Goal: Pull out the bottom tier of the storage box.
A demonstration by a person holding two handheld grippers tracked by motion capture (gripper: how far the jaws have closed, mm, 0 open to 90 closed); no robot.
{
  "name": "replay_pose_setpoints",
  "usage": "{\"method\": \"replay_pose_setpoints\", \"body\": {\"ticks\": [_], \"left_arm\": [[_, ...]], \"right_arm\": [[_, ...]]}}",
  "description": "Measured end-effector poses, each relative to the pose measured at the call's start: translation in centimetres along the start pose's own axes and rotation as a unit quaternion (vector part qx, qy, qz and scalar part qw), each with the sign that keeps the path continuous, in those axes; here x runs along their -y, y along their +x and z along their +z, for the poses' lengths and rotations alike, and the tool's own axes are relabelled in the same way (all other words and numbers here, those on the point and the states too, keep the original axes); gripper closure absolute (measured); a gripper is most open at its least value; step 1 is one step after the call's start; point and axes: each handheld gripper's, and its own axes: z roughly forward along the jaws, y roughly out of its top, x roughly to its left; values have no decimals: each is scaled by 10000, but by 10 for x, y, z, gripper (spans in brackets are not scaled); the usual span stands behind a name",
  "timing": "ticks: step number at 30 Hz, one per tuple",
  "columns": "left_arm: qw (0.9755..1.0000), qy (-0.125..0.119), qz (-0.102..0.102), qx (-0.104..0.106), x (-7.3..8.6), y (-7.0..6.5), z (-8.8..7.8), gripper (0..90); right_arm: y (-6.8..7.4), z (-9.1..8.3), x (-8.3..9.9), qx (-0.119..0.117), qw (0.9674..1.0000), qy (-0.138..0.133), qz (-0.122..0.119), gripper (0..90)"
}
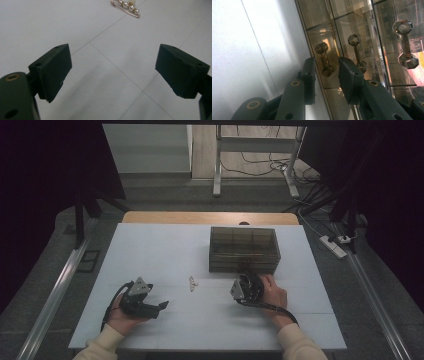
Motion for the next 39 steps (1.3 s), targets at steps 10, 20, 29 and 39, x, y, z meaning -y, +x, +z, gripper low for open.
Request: {"method": "replay_pose_setpoints", "body": {"ticks": [10,20,29,39], "left_arm": [[10000,4,2,2,0,0,0,128],[10000,2,0,4,0,0,0,128],[10000,0,2,2,0,0,0,129],[10000,-2,4,-4,0,0,0,129]], "right_arm": [[2,3,0,20,9999,76,-102,677],[3,6,1,42,9999,70,-147,700],[4,6,1,181,9996,62,-185,761],[7,7,2,300,9992,26,-257,777]]}}
